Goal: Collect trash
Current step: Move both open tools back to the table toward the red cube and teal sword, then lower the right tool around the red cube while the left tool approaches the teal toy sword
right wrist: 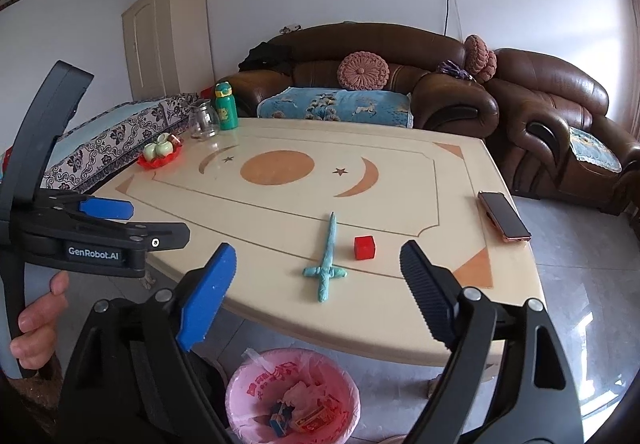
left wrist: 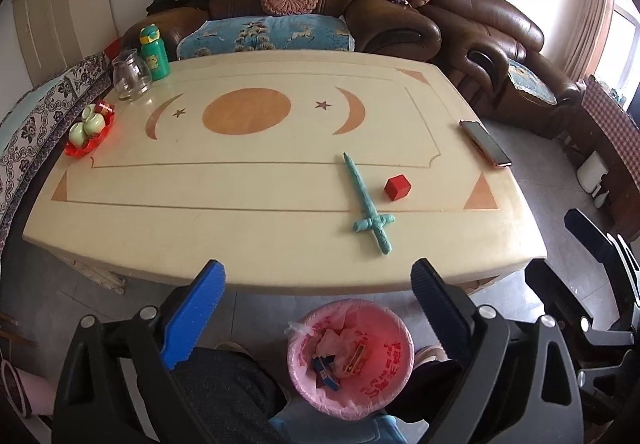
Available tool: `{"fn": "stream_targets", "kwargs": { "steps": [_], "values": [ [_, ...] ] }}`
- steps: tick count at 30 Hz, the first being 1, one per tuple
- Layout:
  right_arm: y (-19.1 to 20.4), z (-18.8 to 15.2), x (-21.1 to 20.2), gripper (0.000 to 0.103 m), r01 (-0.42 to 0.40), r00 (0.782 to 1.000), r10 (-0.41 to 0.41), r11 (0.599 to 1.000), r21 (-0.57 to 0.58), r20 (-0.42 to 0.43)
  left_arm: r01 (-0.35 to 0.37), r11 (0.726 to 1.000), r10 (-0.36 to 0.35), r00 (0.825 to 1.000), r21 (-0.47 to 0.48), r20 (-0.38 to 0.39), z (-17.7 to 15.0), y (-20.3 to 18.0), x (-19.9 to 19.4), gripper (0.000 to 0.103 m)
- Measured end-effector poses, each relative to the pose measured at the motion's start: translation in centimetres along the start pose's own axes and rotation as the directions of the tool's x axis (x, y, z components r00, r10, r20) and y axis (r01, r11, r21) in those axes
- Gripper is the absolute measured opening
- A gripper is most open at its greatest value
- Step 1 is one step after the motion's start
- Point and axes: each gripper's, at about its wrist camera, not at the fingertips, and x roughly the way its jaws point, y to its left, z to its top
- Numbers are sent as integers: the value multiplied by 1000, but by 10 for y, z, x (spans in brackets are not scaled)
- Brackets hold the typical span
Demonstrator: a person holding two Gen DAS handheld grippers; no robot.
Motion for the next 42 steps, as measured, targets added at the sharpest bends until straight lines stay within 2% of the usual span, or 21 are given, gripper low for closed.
{"fn": "stream_targets", "kwargs": {
  "steps": [8, 13, 25, 32, 36, 42],
  "values": [
    [-15, 2, 21, 82, 9, 1000, -9, 1000, 6, -15, -16, 1000, 16, 1000, 16, -6, 15, -7, 21, 92],
    [-26, -2, 49, 82, 11, 999, -11, 1000, 12, -44, -22, 999, 22, 1000, 23, -20, 27, -11, 41, 92],
    [-57, -16, 138, 82, -18, 993, 24, 998, 52, -117, -2, 1000, -2, 994, -28, -113, 73, -12, 130, 92],
    [-72, -24, 187, 82, -30, 985, 41, 997, 71, -166, 41, 998, -49, 980, -45, -190, 97, -19, 184, 92],
    [-77, -26, 210, 82, -41, 979, 56, 996, 80, -196, 43, 999, -49, 972, -34, -229, 109, -30, 216, 92],
    [-82, -29, 238, 82, -38, 969, 56, 996, 81, -239, 54, 997, -70, 951, -61, -301, 121, -37, 259, 91]
  ]
}}
